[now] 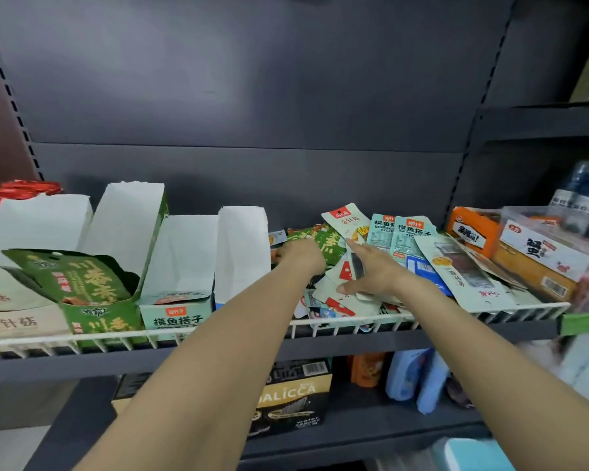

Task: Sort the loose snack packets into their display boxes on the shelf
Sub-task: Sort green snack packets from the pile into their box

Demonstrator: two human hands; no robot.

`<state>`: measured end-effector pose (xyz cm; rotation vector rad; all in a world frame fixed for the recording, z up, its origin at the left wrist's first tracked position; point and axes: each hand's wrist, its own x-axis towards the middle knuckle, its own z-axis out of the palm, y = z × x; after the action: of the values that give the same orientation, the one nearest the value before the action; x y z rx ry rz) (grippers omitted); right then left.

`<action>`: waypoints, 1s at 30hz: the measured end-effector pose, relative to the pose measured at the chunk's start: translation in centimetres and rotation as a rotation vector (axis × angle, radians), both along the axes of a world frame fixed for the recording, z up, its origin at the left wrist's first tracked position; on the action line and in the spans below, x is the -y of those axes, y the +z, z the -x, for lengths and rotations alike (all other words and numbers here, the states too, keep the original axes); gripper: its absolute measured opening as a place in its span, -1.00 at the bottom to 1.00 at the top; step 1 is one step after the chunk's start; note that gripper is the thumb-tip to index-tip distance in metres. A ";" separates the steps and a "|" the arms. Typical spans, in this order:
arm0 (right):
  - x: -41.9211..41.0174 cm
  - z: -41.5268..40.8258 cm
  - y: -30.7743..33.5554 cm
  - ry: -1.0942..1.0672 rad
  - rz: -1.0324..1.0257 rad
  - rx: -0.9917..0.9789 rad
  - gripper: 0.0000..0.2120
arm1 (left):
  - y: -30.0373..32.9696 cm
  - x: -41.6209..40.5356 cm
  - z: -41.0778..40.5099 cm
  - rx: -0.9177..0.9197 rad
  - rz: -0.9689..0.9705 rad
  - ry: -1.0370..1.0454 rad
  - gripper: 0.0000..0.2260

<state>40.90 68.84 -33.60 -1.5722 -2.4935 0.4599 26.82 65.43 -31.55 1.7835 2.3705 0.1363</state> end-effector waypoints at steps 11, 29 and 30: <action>-0.6 0.9 0.4 -0.028 -0.001 0.093 0.07 | 1.2 0.6 0.1 0.141 -0.318 0.089 -0.76; 10.5 4.6 9.3 0.247 -0.378 -0.509 -0.88 | 9.2 14.0 5.4 0.232 -0.964 -0.295 -0.91; 11.2 5.2 9.7 0.229 -0.395 -0.514 -0.85 | 9.4 14.9 6.3 0.248 -0.964 -0.289 -0.90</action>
<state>35.69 57.61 -23.93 -0.8915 -2.1902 0.3199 20.56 50.52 -22.18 2.2300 1.9387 1.5625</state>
